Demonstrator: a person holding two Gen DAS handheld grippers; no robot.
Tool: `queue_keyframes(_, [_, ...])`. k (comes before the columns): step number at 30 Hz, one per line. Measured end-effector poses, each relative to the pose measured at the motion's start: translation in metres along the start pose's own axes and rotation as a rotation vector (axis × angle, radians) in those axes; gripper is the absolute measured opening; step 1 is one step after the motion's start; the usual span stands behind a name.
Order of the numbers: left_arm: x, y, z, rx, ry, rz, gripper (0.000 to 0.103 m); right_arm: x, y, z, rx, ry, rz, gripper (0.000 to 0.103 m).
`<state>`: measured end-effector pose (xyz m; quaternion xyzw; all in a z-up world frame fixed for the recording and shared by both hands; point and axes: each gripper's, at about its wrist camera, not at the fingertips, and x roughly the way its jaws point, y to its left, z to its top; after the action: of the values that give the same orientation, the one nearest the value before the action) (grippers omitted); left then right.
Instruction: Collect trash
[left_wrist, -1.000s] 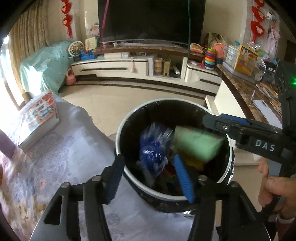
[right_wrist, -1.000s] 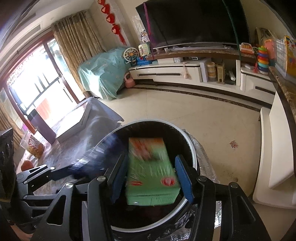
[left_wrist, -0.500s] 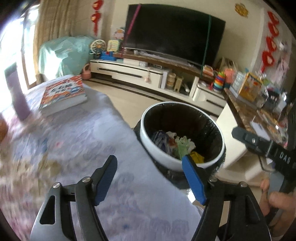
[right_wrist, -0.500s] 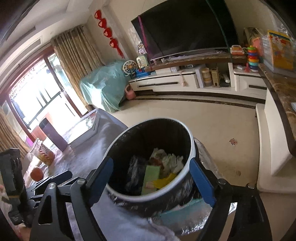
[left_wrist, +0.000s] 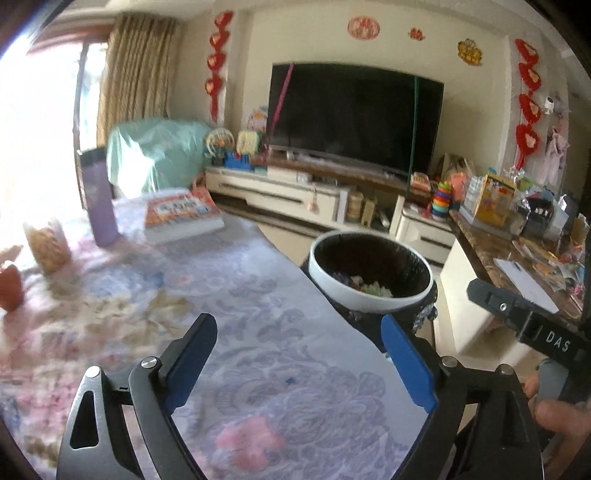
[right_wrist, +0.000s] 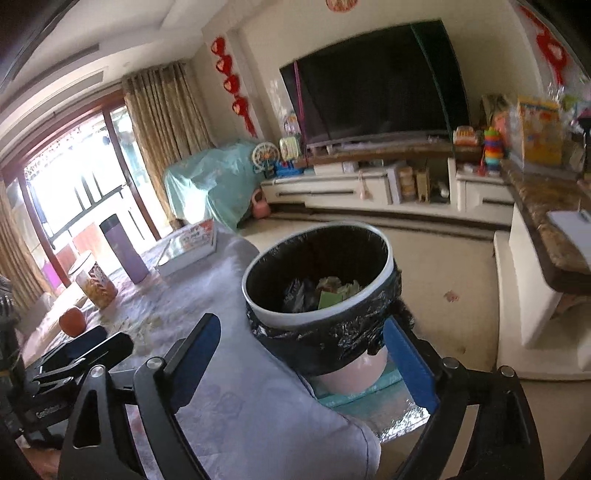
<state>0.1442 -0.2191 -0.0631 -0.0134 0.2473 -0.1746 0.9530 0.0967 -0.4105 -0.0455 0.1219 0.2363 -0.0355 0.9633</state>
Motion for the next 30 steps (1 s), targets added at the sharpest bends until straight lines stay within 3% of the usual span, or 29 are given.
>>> queue_keyframes(3, [-0.021,0.005,0.0,-0.004,-0.063,0.022,0.101,-0.023,0.009,0.008,-0.038,-0.092,-0.027,0.1])
queue_keyframes(6, [-0.044,0.004,-0.007,0.011,-0.136,0.067,0.102,-0.044,0.019,0.011,-0.077,-0.197,-0.051,0.103])
queue_keyframes(9, [-0.051,0.003,-0.017,0.023,-0.158,0.105,0.102,-0.054,0.027,0.005,-0.13,-0.259,-0.082,0.103])
queue_keyframes(18, [-0.049,-0.001,-0.038,0.01,-0.168,0.146,0.102,-0.041,0.036,-0.019,-0.154,-0.268,-0.126,0.103])
queue_keyframes(30, [-0.052,0.003,-0.04,0.01,-0.198,0.159,0.102,-0.039,0.038,-0.031,-0.169,-0.267,-0.143,0.103])
